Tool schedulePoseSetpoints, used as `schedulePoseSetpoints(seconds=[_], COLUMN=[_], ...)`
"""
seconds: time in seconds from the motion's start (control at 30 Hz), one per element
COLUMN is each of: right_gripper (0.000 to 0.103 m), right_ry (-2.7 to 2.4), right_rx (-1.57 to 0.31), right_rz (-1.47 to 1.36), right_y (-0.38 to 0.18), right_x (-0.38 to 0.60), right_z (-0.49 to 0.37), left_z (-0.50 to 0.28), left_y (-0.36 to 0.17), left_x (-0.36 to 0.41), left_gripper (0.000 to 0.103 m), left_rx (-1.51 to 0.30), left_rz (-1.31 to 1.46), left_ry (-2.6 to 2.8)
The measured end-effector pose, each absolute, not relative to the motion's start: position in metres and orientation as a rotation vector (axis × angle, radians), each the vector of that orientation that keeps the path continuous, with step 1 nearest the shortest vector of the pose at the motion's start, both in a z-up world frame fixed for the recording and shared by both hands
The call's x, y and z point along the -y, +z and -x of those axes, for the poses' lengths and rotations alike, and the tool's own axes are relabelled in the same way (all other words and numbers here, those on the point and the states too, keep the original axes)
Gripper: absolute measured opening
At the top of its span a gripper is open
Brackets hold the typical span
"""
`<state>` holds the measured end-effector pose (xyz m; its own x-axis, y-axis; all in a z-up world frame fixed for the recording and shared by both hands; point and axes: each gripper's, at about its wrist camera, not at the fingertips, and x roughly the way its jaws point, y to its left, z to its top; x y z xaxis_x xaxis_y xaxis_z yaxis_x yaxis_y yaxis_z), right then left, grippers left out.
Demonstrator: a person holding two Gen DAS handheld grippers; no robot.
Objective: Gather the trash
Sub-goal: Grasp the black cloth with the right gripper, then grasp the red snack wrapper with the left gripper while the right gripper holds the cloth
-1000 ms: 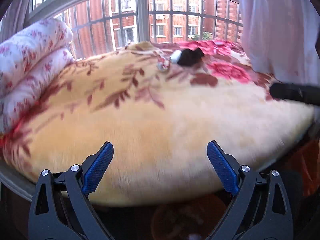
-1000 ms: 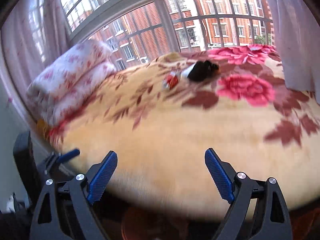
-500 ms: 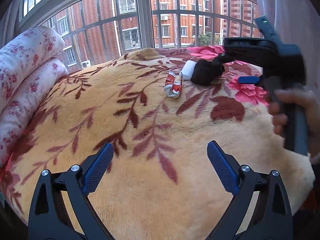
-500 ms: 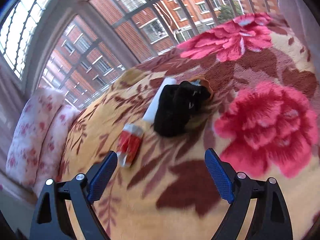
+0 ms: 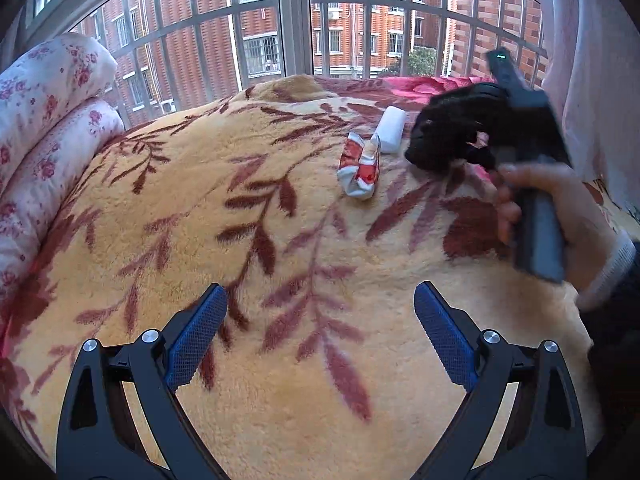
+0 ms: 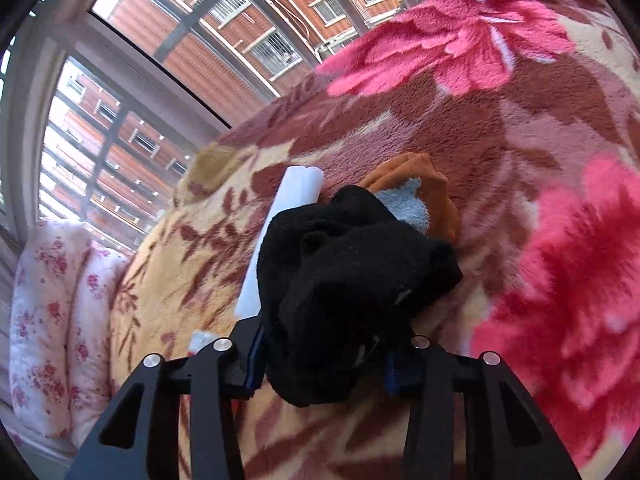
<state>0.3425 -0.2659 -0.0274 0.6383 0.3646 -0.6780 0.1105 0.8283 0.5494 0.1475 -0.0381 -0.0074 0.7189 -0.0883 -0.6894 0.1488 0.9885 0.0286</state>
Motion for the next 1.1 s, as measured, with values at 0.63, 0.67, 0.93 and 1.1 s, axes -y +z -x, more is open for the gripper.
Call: schedulePoseSetpoints(seconds=[0.63,0.67,0.93,1.1], right_gripper=[0.044,0.044,0.044,0.044], right_ry=[0.280,0.290,0.284,0.313], right_rx=[-0.576,-0.580,-0.572,-0.590], right_rz=[-0.412,-0.420,-0.407,-0.349], right_y=[0.008,0.007,0.016,0.024], right_x=[0.300,0.300,0.293,0.275], right_z=[-0.115,-0.116,-0.081,-0.032], left_z=[-0.327,-0.321,-0.214,-0.113], left_y=[-0.048,-0.044,0.006,0.036], left_x=[0.093,0.095,0.074,0.053], left_gripper=[0.042,0.025,0.025,0.025], left_rx=[-0.896,-0.887,-0.773,-0.693], left_rz=[-0.080,-0.088,-0.058,-0.067], left_ry=[-0.092,-0.091,-0.072,-0.090])
